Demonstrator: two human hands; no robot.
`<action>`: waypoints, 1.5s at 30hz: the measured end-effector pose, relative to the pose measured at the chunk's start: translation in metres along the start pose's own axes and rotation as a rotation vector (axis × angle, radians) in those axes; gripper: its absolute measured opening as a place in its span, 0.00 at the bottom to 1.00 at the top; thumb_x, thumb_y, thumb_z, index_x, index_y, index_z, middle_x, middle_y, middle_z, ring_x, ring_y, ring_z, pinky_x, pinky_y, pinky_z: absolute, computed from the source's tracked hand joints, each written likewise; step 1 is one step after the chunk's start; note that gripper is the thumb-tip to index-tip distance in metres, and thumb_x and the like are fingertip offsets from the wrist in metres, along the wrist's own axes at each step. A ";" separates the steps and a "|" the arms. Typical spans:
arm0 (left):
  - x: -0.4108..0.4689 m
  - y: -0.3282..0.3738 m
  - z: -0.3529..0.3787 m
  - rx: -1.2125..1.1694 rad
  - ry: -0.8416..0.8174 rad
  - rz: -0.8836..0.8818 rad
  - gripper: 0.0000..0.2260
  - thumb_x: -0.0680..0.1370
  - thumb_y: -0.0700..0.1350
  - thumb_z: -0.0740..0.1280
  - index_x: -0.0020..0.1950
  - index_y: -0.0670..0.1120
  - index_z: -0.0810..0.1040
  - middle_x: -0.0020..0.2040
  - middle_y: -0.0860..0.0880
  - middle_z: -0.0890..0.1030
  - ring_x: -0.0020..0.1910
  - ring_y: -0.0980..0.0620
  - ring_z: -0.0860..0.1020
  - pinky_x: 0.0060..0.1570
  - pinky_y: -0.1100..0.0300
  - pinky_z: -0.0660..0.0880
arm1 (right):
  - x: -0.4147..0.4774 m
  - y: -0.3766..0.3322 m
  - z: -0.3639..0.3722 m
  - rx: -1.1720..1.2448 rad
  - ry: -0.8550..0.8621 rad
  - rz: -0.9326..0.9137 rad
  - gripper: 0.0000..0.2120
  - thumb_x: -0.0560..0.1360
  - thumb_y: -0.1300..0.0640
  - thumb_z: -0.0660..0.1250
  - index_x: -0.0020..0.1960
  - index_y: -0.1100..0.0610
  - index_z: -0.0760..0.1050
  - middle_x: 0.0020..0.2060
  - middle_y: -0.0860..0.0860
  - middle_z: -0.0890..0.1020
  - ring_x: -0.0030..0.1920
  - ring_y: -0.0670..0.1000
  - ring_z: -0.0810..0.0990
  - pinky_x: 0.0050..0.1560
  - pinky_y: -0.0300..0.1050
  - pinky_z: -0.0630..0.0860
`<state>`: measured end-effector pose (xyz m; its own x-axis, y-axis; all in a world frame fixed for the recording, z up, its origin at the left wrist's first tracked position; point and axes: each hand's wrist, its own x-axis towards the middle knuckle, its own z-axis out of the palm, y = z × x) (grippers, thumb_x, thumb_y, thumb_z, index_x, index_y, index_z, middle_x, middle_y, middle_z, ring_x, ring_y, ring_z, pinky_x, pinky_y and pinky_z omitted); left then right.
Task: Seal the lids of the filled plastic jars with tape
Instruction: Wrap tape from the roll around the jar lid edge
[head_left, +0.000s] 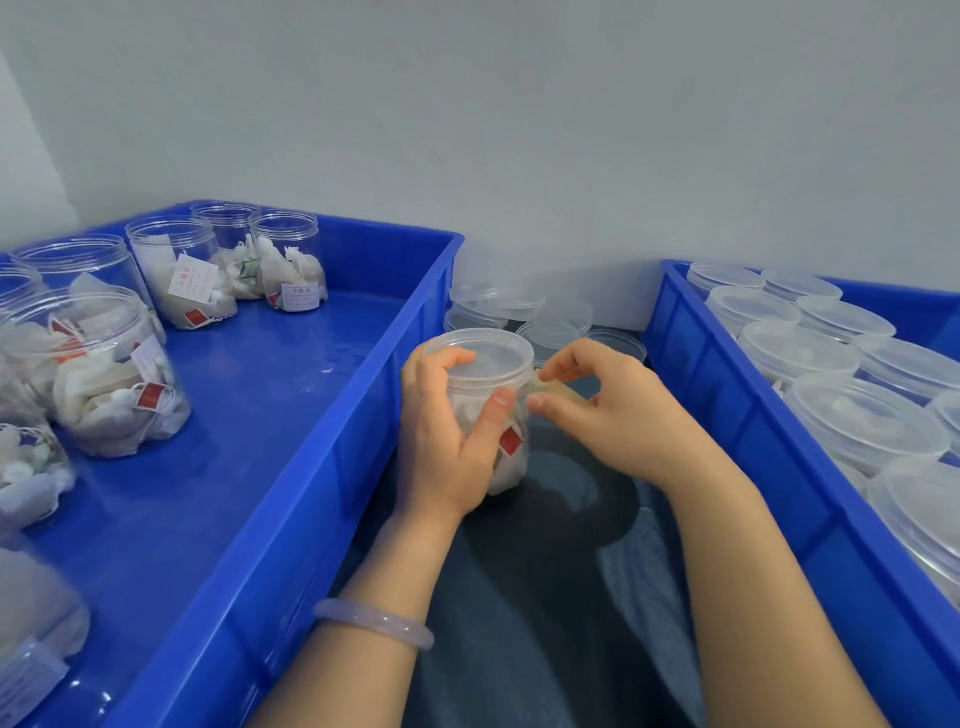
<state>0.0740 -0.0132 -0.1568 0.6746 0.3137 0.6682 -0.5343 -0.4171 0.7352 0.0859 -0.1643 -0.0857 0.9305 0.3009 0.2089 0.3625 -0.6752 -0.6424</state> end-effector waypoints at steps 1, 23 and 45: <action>0.001 0.001 -0.002 -0.033 0.004 -0.019 0.16 0.73 0.57 0.63 0.56 0.52 0.68 0.59 0.44 0.73 0.58 0.47 0.74 0.57 0.50 0.73 | -0.002 0.000 -0.005 0.023 -0.021 0.008 0.12 0.69 0.42 0.71 0.46 0.41 0.70 0.50 0.42 0.77 0.44 0.42 0.76 0.41 0.36 0.69; -0.003 0.020 -0.011 -0.443 -0.265 -0.172 0.17 0.69 0.55 0.66 0.52 0.48 0.68 0.50 0.48 0.75 0.46 0.58 0.78 0.44 0.65 0.75 | -0.016 -0.008 -0.026 0.169 -0.179 0.145 0.15 0.60 0.36 0.72 0.47 0.32 0.78 0.53 0.45 0.79 0.40 0.42 0.74 0.43 0.43 0.71; -0.002 0.019 -0.013 -0.614 -0.389 -0.368 0.32 0.61 0.68 0.74 0.49 0.46 0.70 0.52 0.35 0.73 0.47 0.42 0.77 0.43 0.54 0.77 | -0.020 0.001 -0.036 0.261 -0.263 0.178 0.37 0.50 0.35 0.71 0.59 0.41 0.78 0.45 0.39 0.82 0.33 0.40 0.80 0.36 0.38 0.78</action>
<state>0.0560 -0.0102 -0.1427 0.9295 -0.0267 0.3678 -0.3521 0.2324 0.9066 0.0697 -0.1946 -0.0639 0.9202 0.3794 -0.0966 0.1397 -0.5488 -0.8242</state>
